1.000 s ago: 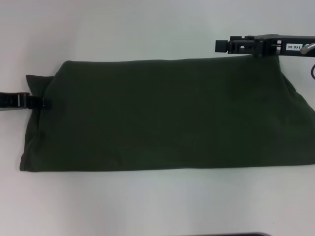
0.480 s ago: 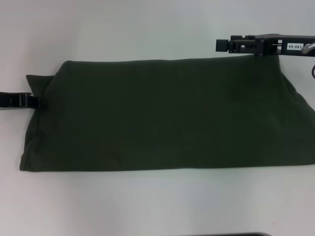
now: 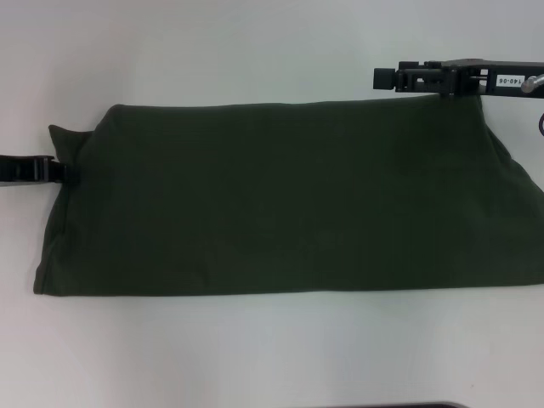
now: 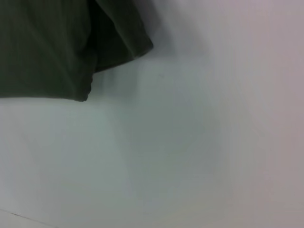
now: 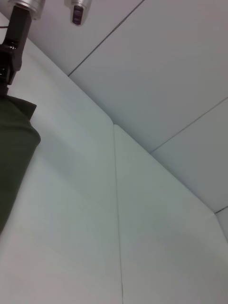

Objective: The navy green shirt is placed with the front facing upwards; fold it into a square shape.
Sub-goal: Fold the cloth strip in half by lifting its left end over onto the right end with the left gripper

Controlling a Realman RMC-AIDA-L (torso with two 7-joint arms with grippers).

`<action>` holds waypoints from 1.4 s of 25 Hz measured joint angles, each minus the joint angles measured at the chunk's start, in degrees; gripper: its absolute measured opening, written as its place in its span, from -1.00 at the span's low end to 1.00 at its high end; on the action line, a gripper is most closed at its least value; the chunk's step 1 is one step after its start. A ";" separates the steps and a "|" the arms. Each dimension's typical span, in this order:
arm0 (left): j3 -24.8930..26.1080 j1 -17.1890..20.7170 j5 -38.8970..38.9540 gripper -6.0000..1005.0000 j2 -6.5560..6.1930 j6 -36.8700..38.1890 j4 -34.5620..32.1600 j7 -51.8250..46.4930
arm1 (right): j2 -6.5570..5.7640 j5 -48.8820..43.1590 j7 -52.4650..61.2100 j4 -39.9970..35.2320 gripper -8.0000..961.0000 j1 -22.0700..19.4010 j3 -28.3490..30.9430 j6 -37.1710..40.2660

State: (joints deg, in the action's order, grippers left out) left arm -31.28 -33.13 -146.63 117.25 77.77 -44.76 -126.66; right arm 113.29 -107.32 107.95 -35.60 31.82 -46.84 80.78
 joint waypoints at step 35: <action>1.13 0.02 -3.24 0.73 -0.75 3.30 -1.25 -3.85 | 0.07 -0.18 -0.24 0.00 0.90 -0.13 0.78 0.29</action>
State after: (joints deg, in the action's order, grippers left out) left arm -30.15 -33.11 -149.88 116.49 81.07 -46.01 -130.52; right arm 113.36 -107.49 107.71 -35.60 31.69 -46.05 81.07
